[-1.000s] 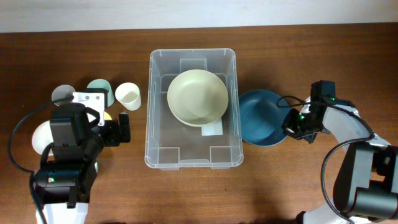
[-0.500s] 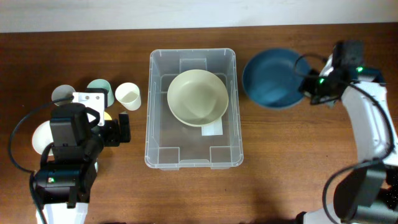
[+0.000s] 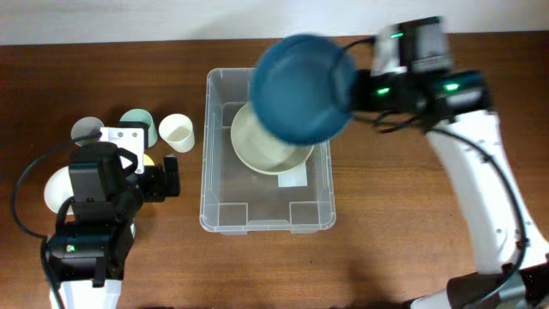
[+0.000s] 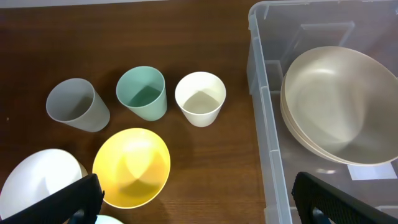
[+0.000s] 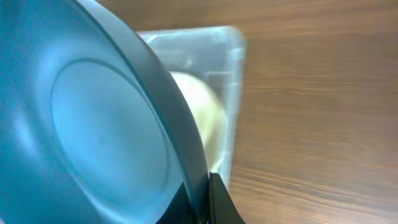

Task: Pack container
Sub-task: 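Place the blue plate on the stacked bowls in the container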

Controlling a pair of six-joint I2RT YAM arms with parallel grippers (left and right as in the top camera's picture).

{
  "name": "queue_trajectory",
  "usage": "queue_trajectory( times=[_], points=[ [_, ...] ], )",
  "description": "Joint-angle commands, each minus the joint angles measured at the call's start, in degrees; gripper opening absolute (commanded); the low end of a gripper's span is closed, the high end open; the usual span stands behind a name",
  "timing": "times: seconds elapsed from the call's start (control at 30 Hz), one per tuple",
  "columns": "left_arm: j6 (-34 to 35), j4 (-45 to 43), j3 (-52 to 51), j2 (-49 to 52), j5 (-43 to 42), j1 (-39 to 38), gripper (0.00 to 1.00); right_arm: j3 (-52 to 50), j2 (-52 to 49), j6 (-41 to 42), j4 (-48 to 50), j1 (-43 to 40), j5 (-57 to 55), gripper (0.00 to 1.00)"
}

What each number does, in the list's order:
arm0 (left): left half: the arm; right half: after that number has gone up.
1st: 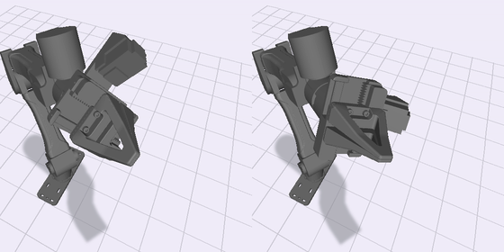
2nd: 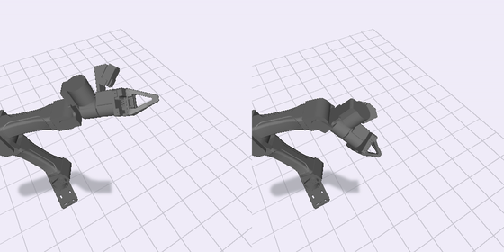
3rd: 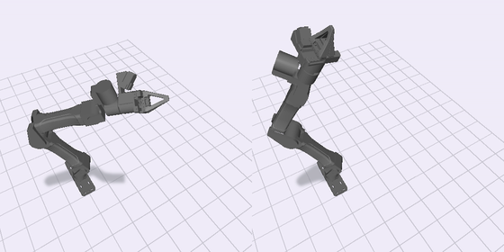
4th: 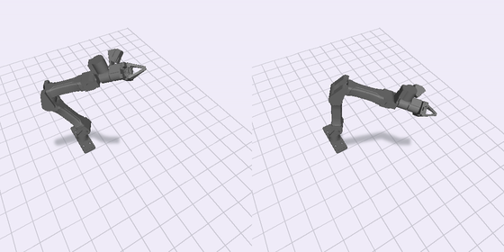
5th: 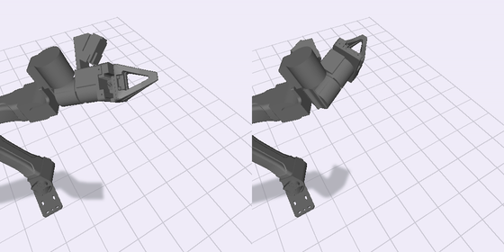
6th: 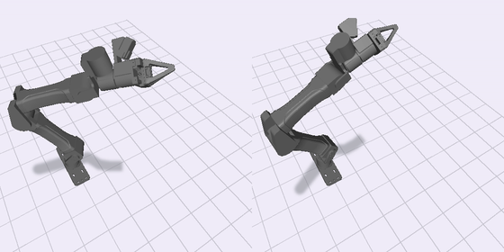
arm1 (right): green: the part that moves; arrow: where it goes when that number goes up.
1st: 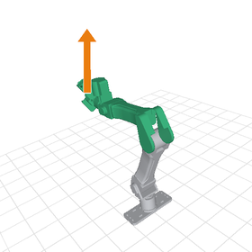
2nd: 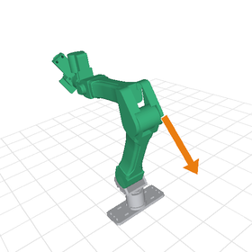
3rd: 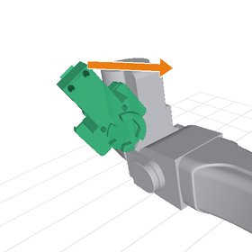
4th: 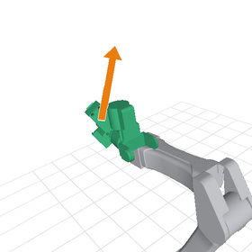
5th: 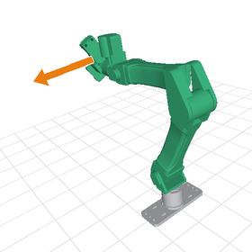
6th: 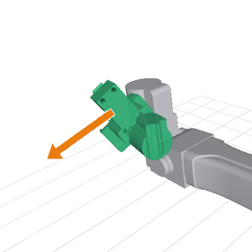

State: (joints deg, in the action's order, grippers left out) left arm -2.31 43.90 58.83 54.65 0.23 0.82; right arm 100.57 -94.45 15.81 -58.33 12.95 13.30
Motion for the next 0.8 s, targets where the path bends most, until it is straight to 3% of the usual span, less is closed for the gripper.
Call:
queue_trajectory(
  times=[0.0, 0.37, 0.43, 0.57, 0.77],
  points=[
    [0.37, -0.13, 1.22, -0.24, 0.00, 0.09, 1.00, 1.33, -2.97, -0.98, 0.70, 6.08, -4.98, 0.04],
    [0.35, -0.13, 1.22, -0.24, 0.00, 0.09, 1.00, 1.33, -16.68, -1.11, 6.14, 7.98, -5.01, 0.04],
    [0.35, -0.13, 1.22, -0.24, 0.00, 0.09, 1.00, 1.38, -16.74, -2.10, 6.67, 7.98, -4.98, 0.18],
    [0.35, -0.09, 1.22, -0.24, 0.00, 0.09, 1.00, 2.38, -15.28, -3.41, 5.97, 6.88, -5.53, 0.31],
    [0.35, -0.13, 1.22, -0.24, 0.02, 0.09, 1.00, 9.86, -11.19, 2.80, -0.15, -0.98, -14.88, 0.32]
  ],
)
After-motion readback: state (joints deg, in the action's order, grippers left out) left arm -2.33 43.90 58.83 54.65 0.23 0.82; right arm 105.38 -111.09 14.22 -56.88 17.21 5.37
